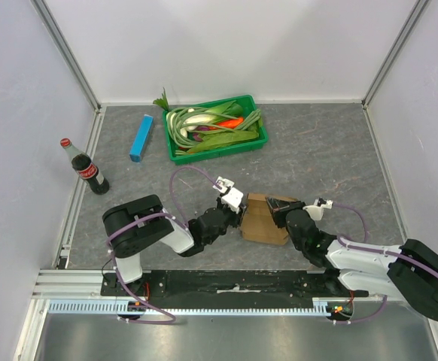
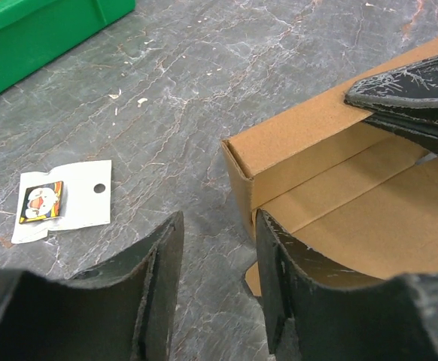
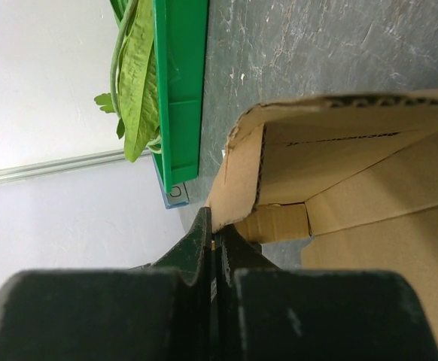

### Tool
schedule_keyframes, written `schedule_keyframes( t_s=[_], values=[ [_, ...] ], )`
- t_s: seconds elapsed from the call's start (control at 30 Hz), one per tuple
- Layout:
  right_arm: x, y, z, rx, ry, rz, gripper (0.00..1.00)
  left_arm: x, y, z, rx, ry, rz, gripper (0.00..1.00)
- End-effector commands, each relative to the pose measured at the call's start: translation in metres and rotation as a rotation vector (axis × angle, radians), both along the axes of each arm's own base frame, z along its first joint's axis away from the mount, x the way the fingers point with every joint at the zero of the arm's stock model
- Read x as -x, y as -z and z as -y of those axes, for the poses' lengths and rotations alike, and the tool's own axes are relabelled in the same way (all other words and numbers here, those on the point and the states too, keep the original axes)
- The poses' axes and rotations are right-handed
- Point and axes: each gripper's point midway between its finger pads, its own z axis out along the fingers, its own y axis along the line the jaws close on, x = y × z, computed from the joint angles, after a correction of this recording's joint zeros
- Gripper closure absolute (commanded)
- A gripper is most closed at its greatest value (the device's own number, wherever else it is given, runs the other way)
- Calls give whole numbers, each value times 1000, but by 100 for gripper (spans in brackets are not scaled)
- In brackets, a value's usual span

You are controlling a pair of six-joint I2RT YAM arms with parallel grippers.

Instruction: Fold the paper box

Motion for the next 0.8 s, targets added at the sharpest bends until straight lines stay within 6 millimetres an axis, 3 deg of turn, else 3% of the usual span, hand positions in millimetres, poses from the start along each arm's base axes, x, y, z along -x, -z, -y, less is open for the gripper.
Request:
schedule_keyframes(
  t_s=[0.0,0.2,0.33,0.43,0.77],
  values=[
    [-1,9,8,50,32,-13,100,-4,-5,12,61,3,-29,48],
    [-3,9,3,48,17,-17,100,-19,-1,21,33,-50,-32,52],
    [-3,10,0,35,15,-20,100,-31,6,20,-23,-116,-24,69],
    [-4,9,-1,31,14,-19,100,-34,12,15,-44,-141,-14,74],
    [-4,9,2,38,28,-20,100,-28,31,5,-69,-147,-30,71]
  ],
)
